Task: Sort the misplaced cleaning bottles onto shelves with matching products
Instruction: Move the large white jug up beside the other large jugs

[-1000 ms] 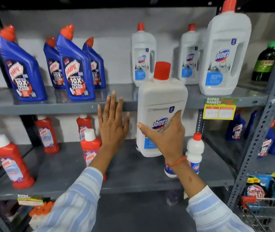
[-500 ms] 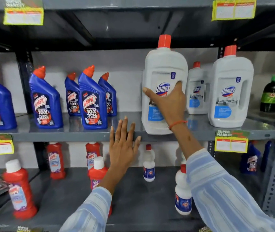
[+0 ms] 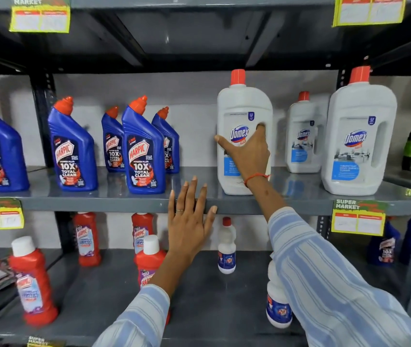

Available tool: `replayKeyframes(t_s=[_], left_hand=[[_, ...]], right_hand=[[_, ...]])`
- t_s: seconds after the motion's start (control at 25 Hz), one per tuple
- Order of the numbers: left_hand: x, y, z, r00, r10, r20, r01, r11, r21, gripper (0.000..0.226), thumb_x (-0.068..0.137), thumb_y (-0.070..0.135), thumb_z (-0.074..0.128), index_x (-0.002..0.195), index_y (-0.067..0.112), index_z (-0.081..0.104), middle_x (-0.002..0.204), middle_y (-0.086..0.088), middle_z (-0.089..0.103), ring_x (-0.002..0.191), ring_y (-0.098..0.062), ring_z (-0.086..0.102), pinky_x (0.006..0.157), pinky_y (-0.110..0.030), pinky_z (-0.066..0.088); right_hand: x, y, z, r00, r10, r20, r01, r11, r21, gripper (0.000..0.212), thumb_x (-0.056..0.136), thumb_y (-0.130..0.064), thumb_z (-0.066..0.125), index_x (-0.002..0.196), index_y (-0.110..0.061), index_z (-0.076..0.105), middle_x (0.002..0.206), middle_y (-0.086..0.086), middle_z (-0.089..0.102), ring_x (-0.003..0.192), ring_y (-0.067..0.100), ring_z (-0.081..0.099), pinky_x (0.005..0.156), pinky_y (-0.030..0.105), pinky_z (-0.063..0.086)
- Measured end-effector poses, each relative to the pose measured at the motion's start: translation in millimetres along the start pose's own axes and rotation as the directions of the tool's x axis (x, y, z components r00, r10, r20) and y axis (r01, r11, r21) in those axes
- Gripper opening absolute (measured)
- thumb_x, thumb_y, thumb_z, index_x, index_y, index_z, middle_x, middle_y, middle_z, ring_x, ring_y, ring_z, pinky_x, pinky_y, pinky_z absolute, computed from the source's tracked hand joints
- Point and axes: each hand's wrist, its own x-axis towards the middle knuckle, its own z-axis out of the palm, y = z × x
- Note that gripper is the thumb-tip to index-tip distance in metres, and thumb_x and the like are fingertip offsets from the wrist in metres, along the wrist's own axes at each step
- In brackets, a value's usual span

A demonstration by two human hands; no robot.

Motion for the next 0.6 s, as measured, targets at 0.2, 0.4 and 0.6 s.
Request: replayKeyframes(t_s=[0.2, 0.4, 0.6], left_hand=[[-0.7, 0.9, -2.4, 1.000, -0.007, 0.007, 0.007, 1.000, -0.015, 0.062, 0.097, 0.054, 0.012, 0.145, 0.019, 0.032, 0.154, -0.009, 0.030, 0.142, -0.025, 0.019, 0.117, -0.036, -0.007], [-9.9, 10.0, -2.3, 0.998, -0.034, -0.060, 0.031, 0.999, -0.043, 0.058, 0.097, 0.049, 0.024, 0.146, 0.018, 0.029, 0.155, -0.011, 0.025, 0.144, -0.025, 0.019, 0.118, -0.042, 0.001], [-38.7, 27.1, 0.1, 0.996, -0.022, -0.085, 0.010, 0.991, -0.136, 0.057, 0.096, 0.042, 0.031, 0.145, 0.013, 0.029, 0.154, -0.013, 0.024, 0.144, -0.022, 0.013, 0.118, -0.044, 0.003]], right_hand=[[-4.2, 0.1, -0.7, 0.999, 0.033, 0.026, -0.033, 0.999, 0.014, 0.085, 0.070, -0.052, 0.072, 0.134, -0.010, 0.034, 0.126, 0.009, 0.059, 0.105, 0.023, 0.062, 0.087, 0.036, 0.056], [-49.6, 3.7, -12.3, 0.998, 0.036, -0.044, -0.033, 0.998, 0.053, 0.081, 0.072, -0.043, 0.074, 0.134, -0.004, 0.038, 0.133, 0.013, 0.051, 0.123, 0.025, 0.047, 0.104, 0.031, 0.038], [-112.9, 27.9, -27.8, 0.938, -0.291, -0.187, 0.298, 0.955, 0.009, 0.041, 0.081, -0.015, 0.067, 0.115, 0.004, 0.054, 0.120, 0.023, 0.053, 0.117, 0.032, 0.049, 0.105, 0.034, 0.040]])
